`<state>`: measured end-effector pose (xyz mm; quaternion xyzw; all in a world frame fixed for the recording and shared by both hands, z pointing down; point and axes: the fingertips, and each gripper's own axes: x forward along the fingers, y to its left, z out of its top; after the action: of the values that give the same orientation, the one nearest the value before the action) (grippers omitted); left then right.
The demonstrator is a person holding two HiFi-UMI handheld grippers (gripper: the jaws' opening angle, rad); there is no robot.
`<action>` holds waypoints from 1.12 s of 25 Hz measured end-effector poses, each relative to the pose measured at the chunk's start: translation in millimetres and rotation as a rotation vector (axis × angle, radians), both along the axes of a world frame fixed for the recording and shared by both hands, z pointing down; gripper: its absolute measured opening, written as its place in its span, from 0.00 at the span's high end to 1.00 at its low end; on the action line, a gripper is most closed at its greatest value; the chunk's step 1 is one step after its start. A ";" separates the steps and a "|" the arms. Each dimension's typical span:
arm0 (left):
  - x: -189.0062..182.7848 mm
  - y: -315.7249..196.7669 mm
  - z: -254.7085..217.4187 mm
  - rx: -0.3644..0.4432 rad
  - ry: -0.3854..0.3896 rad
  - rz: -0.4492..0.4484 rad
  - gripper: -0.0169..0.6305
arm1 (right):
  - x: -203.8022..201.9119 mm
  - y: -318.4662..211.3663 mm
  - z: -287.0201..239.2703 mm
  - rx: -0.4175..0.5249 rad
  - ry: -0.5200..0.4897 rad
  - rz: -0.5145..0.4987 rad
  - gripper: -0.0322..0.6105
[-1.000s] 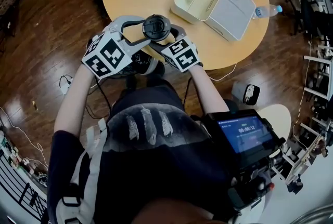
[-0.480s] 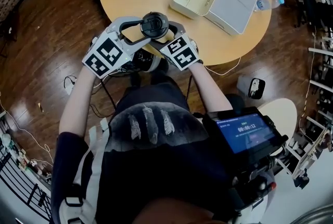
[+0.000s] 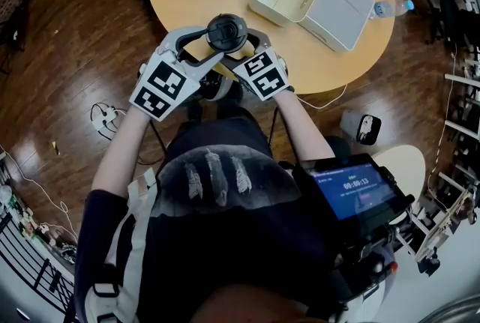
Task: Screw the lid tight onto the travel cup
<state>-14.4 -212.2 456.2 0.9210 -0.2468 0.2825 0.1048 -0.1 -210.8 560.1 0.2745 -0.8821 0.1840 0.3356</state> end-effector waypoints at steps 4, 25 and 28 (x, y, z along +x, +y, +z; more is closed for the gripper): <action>-4.2 -1.3 -17.0 0.024 0.022 0.099 0.63 | -0.9 0.5 0.2 -0.005 -0.002 0.000 0.40; 12.3 -4.8 -3.8 0.063 -0.006 0.132 0.62 | -7.0 0.9 0.3 -0.003 -0.004 -0.012 0.41; 13.5 -3.4 -4.6 0.053 -0.012 0.051 0.62 | -6.0 2.0 -0.3 0.000 -0.005 -0.015 0.41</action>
<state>-0.9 -215.6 451.6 0.9278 -0.2313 0.2839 0.0718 -6.1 -208.8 559.8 0.2673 -0.8850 0.1821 0.3349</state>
